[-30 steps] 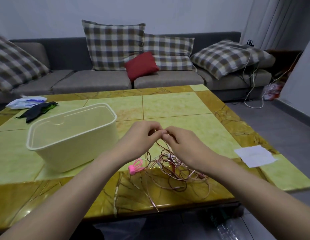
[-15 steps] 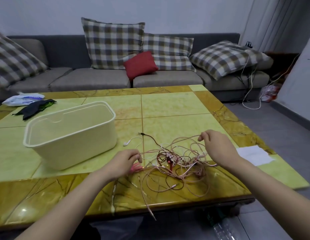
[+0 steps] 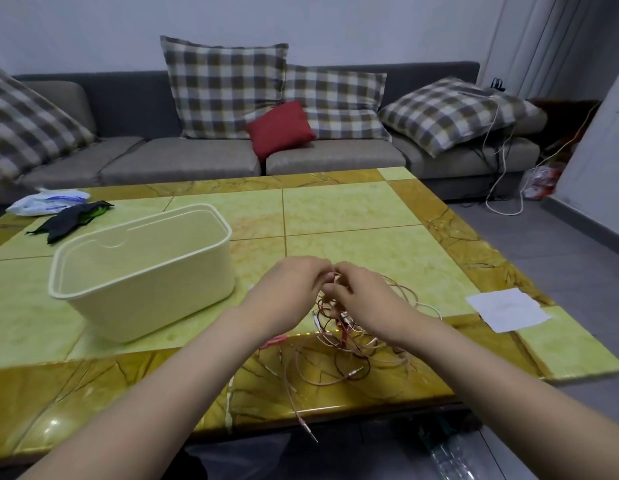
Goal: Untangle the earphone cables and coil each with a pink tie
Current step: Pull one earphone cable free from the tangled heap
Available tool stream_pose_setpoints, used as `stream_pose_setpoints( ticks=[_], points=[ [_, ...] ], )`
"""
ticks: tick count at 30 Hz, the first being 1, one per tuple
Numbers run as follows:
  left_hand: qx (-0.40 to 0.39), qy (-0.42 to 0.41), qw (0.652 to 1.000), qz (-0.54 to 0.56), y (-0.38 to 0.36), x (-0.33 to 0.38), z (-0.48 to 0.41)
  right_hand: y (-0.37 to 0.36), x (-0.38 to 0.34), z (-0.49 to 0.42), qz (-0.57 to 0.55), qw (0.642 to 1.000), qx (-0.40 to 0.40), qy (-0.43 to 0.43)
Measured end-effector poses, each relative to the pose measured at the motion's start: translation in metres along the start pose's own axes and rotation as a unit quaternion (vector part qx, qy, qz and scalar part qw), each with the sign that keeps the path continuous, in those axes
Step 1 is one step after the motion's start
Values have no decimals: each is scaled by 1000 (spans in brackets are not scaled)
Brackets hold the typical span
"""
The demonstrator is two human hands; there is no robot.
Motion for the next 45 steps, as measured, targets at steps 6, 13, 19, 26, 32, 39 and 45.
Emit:
stream_pose_setpoints(
  ticks=[6, 13, 19, 26, 32, 39, 45],
  points=[
    [-47, 67, 997, 0, -14, -31, 12, 36, 32, 3, -1, 995, 85, -58],
    [-100, 152, 983, 14, -28, -79, 27, 87, 96, 4, 11, 969, 201, -143],
    [-18, 156, 983, 90, -10, -78, 21, 71, 129, 16, 162, 959, 102, -210],
    [65, 52, 990, 114, 22, -15, -7, 48, 51, 16, 228, 965, 108, -75],
    [-29, 2, 999, 27, -2, 16, -15, 31, -7, 11, 143, 984, 103, 17],
    [-66, 72, 995, 26, -16, -29, 2, 47, 30, 7, 197, 975, 100, -32],
    [-106, 131, 985, 31, -30, -68, 16, 90, 73, 7, 162, 967, 154, -120]
  ],
)
Point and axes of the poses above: each hand's wrist, its own z-axis away from the middle knuckle, its own y-axis out of the back of the hand, x = y × z, the point moved 9 cm from there along -z, towards the middle knuckle, and after that the axes turned 8 degrees about z, right-handed, at the moved point
